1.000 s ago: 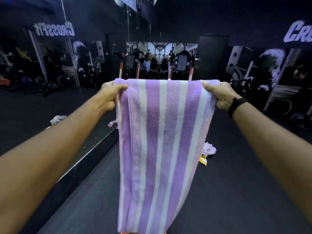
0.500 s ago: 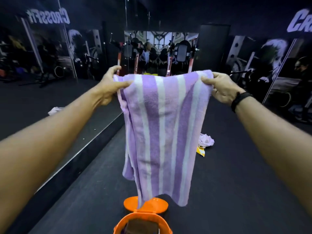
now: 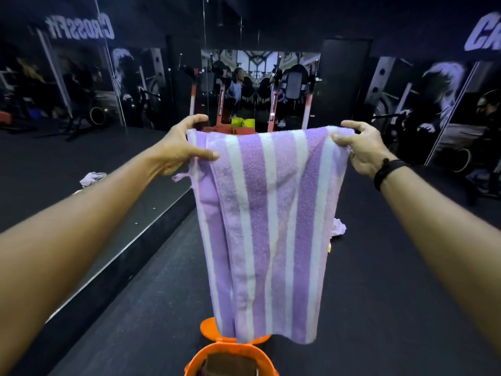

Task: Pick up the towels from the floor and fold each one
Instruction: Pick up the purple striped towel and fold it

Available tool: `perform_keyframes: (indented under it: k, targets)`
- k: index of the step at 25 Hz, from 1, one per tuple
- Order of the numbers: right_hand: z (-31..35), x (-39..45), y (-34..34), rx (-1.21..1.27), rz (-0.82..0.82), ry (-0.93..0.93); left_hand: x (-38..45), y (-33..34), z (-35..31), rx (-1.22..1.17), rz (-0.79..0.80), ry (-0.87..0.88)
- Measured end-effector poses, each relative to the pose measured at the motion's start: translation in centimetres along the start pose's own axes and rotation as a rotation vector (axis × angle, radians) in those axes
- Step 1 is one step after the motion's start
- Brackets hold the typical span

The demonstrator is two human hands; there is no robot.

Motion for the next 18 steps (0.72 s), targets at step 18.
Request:
perform_keyframes:
  k: [18]
  targets:
    - [0.4,-0.6,0.5,-0.381,0.188,-0.186,0.2,-1.0,-0.4,0.722,-0.102,-0.118]
Point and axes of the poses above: each hand's wrist, its own x-axis towards the middle knuckle, its own y-axis out of the palm, z = x × y, the point moved 8 cm from there along x, towards the middle knuckle, and after that the axes turned 10 degrees about z, right-handed, at the moved point
